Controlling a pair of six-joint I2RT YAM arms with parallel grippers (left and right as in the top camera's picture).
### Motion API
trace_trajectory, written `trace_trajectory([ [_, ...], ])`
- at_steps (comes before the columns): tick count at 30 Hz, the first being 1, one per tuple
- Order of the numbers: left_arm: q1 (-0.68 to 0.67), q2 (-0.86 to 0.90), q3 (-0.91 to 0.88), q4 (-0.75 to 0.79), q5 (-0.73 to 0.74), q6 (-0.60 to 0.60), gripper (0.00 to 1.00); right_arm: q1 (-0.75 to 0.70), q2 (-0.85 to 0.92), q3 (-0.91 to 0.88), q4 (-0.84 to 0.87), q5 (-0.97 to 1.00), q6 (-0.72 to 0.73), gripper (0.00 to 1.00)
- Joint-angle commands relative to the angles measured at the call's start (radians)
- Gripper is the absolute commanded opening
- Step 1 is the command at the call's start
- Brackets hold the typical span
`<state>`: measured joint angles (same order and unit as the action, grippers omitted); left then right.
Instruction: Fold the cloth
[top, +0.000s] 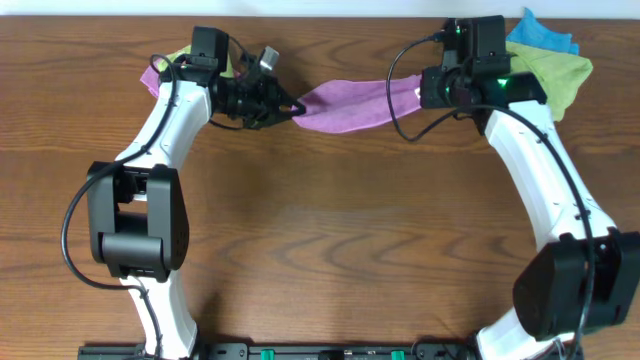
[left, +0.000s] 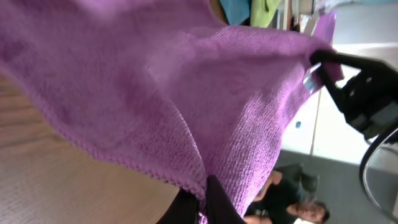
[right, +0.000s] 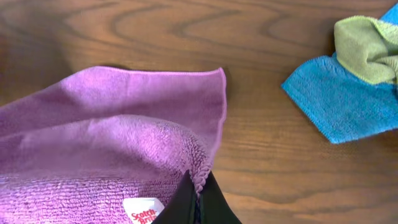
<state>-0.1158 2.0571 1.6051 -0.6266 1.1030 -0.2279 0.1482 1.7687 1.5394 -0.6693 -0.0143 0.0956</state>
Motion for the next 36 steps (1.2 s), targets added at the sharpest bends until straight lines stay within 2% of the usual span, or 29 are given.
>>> trace_trajectory([
  [1, 0.017, 0.009, 0.023, 0.031, 0.024, 0.056, 0.06, -0.001, -0.044, 0.018, 0.019, -0.009, -0.053, 0.01],
  [7, 0.029, 0.009, 0.13, 0.155, 0.05, -0.032, 0.06, -0.005, -0.045, 0.018, 0.119, -0.009, -0.052, 0.01],
  [12, 0.023, 0.009, 0.265, 0.15, 0.076, -0.043, 0.06, -0.005, -0.045, 0.018, 0.13, -0.014, -0.052, 0.01],
  [15, 0.023, 0.009, 0.271, 0.07, 0.103, -0.025, 0.06, -0.005, -0.047, 0.018, 0.108, -0.024, -0.052, 0.01],
  [21, 0.014, 0.009, 0.271, -0.317, 0.045, 0.293, 0.06, -0.005, -0.054, 0.018, 0.041, -0.048, -0.053, 0.01],
  [24, 0.014, 0.009, 0.27, -0.459, 0.012, 0.4, 0.06, -0.004, -0.062, 0.018, 0.005, -0.064, -0.053, 0.01],
  [30, -0.003, 0.009, 0.267, -0.638, 0.013, 0.566, 0.06, -0.004, -0.101, 0.018, -0.101, -0.065, -0.064, 0.01],
  [36, -0.084, 0.009, 0.196, -0.686, 0.034, 0.663, 0.06, -0.004, -0.151, -0.002, -0.258, -0.08, -0.075, 0.01],
])
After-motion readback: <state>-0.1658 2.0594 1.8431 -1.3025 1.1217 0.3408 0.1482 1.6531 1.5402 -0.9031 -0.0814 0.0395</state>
